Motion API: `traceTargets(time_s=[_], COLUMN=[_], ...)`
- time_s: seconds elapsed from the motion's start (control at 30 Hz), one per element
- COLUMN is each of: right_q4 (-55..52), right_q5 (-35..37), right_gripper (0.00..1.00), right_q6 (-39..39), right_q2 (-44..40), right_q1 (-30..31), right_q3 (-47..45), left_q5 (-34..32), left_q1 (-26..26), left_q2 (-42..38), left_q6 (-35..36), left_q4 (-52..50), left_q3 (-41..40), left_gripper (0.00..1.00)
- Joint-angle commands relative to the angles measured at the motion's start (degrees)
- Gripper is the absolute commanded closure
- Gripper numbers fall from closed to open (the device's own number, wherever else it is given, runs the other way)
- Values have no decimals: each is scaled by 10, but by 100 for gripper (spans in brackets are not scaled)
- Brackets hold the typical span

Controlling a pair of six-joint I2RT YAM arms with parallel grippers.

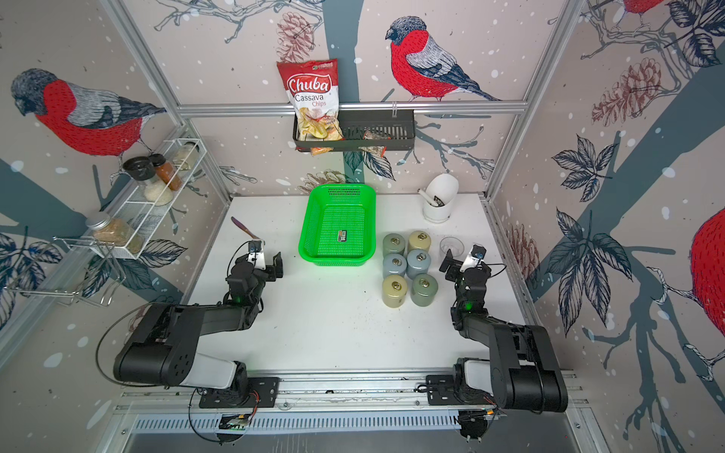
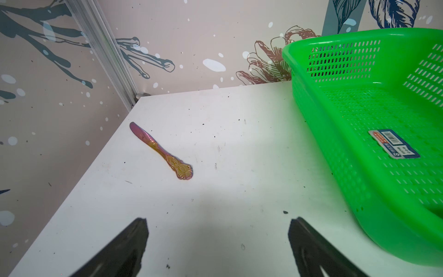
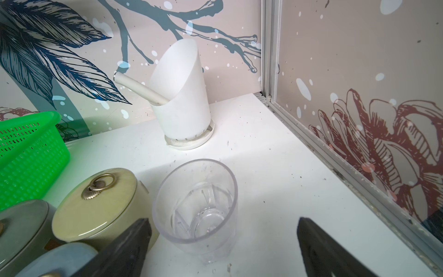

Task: Take the tea canister out of the basket
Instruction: Reset both arms

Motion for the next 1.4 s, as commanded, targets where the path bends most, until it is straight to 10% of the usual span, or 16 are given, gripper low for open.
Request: traceTargets(time_s=[0.0, 0.27, 1.37], right_q4=[37, 205, 146], right_q5=[-3, -13, 4], right_gripper=[0, 0, 0], right_q6=[-16, -50, -40], right_q2=[12, 96, 114], right_q1=[4, 9, 8], right_q3=[8, -34, 4], left_q5=[6, 7, 25], left_q1=[4, 13, 41], left_q2=[3, 13, 40], left_q6=[-6, -18, -45], left_q4=[37, 30, 121], left_q3=[5, 13, -27], left_gripper=[4, 4, 4])
